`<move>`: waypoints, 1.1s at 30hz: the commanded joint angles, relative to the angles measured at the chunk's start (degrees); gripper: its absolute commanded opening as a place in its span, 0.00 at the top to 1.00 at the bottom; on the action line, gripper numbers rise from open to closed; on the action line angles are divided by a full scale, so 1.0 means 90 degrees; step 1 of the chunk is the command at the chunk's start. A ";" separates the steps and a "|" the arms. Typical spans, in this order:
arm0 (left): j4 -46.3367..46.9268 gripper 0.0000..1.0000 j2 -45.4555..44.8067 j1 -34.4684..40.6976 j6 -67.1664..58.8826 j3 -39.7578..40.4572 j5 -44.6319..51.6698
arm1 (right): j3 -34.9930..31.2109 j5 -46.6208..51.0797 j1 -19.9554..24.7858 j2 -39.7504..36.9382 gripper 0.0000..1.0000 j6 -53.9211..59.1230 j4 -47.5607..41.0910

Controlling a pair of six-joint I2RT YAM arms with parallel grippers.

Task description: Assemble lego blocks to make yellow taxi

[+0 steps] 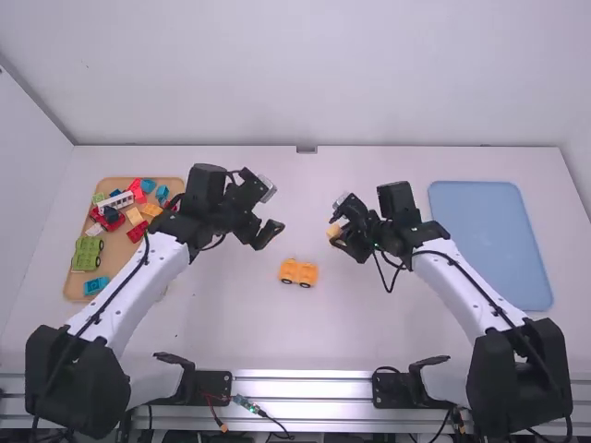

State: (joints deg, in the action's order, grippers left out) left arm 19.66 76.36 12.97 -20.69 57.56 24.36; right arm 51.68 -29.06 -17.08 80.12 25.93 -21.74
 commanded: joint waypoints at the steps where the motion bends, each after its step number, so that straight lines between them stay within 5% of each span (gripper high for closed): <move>1: 0.0104 0.01 -0.0102 -0.0330 -0.0026 0.0245 -0.0481 | 0.0296 0.1479 -0.0274 0.0034 0.71 0.0063 -0.0290; 11: 0.0393 0.01 -0.0104 -0.1637 0.0424 0.0294 -0.0481 | 0.1069 0.1775 -0.1078 0.0947 0.66 0.0748 -0.0674; 23: 0.0697 0.01 -0.0104 -0.2324 0.0802 0.0253 -0.1124 | 0.4041 0.1566 -0.2251 0.3378 0.69 0.1977 -0.2763; 26: 0.0763 0.01 -0.0104 -0.2635 0.0902 0.0253 -0.1183 | 0.4799 0.1569 -0.2720 0.4073 0.76 0.2419 -0.3343; 33: 0.0835 0.01 -0.0104 -0.3152 0.0972 0.0221 -0.0996 | 0.5285 0.1710 -0.3291 0.4862 0.78 0.2480 -0.3341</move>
State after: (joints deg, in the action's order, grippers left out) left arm 26.87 76.38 -14.09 -12.99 58.87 15.11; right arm 97.34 -14.17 -46.06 121.58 47.13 -51.90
